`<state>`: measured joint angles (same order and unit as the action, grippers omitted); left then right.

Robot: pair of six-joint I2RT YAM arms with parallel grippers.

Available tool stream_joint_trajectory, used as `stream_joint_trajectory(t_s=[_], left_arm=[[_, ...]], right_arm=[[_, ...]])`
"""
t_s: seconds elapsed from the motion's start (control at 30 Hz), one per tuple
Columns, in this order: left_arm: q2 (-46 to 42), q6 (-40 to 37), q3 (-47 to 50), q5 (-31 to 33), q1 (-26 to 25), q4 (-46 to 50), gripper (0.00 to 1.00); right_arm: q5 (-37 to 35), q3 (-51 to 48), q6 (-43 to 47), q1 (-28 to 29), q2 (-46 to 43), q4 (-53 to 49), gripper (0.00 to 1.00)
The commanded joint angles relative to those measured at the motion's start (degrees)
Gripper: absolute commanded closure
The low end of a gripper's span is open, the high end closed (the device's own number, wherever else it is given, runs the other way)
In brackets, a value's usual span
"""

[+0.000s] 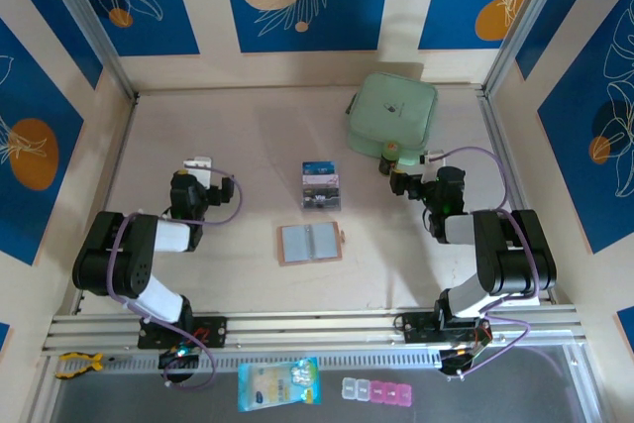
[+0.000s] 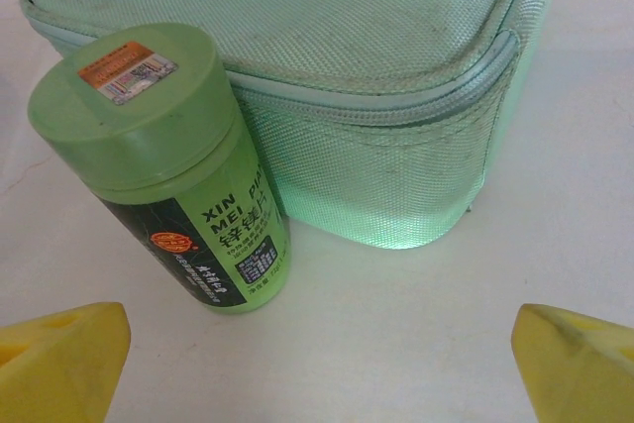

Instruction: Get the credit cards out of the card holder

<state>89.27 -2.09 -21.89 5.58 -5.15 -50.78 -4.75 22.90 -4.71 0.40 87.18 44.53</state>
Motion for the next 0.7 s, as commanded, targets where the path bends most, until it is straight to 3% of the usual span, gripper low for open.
stream_joint_trajectory(t_s=[0.0, 0.67], left_arm=[[0.5, -1.1, 0.4, -1.2, 0.6, -3.1, 0.00], [0.3, -1.0, 0.6, -1.3, 0.6, -3.1, 0.00]], right_arm=[[1.9, 1.2, -0.6, -0.7, 0.0, 1.1, 0.01], [1.6, 1.6, -0.6, -0.5, 0.4, 0.7, 0.01]])
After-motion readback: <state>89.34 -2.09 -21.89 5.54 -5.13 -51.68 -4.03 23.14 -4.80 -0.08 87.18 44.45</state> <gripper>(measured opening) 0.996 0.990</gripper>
